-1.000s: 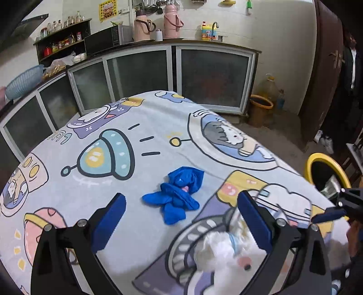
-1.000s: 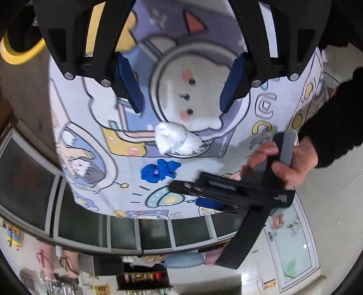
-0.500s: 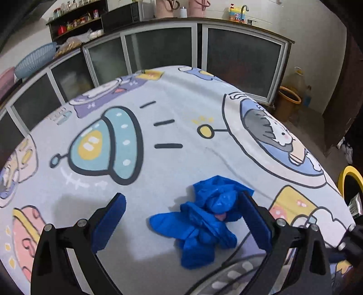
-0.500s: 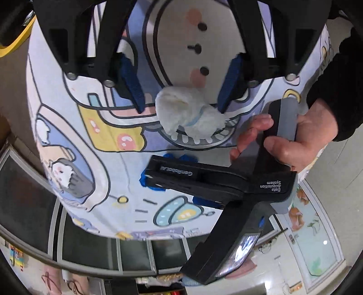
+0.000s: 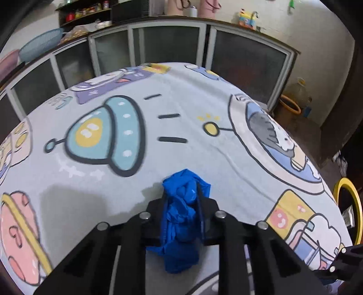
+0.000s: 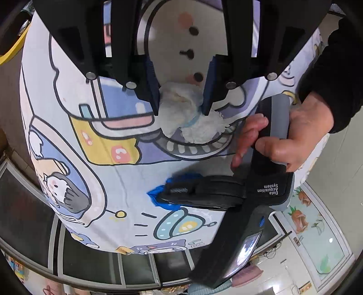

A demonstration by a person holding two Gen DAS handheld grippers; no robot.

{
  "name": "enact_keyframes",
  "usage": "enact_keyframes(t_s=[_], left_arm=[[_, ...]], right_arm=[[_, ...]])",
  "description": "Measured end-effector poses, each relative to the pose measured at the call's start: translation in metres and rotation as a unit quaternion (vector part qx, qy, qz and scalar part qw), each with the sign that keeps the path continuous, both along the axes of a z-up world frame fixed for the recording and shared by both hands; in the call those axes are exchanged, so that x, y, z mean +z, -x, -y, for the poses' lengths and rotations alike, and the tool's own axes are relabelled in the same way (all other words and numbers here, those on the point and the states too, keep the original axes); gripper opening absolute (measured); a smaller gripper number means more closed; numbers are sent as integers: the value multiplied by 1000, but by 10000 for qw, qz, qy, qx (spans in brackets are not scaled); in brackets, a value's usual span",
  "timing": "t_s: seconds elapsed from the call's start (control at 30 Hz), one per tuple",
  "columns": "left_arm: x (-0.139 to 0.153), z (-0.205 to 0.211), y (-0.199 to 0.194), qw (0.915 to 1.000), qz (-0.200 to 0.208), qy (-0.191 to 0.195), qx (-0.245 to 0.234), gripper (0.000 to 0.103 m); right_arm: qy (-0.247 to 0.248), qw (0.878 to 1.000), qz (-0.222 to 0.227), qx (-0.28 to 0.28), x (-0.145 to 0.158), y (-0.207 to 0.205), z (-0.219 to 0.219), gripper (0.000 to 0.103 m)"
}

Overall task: Collect trash
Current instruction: 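Carry the gloves and tissue over the bin and open both tools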

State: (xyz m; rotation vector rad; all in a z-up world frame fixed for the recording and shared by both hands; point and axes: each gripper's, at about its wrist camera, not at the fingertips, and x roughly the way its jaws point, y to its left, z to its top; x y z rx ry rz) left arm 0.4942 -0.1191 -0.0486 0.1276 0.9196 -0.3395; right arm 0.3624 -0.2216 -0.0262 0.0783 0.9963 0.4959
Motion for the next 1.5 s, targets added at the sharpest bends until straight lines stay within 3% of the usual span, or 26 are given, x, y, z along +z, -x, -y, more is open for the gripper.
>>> enact_keyframes(t_s=[0.17,0.4,0.53,0.77,1.13,1.5], left_arm=[[30,-20,32,9989,380,67,284,18],[85,-24,135,9939,911,226,578,18],[101,-5,187,9943,902,363,434,18],[126,48,258,9920,1040,681,-240,18],[154,113,305,9840,1280,647,-1056,18],[151,168,314,9781,1286,447,-1577,18]], right_arm=[[-256,9997,29,-9,16,24,14,35],[-504,9982,43,-333,30,91,65,35],[-572,9943,167,-885,32,127,104,35],[-784,9823,365,-1661,34,180,160,35],[-918,9677,673,-2248,40,220,214,35],[-985,9507,735,-2847,29,239,270,35]])
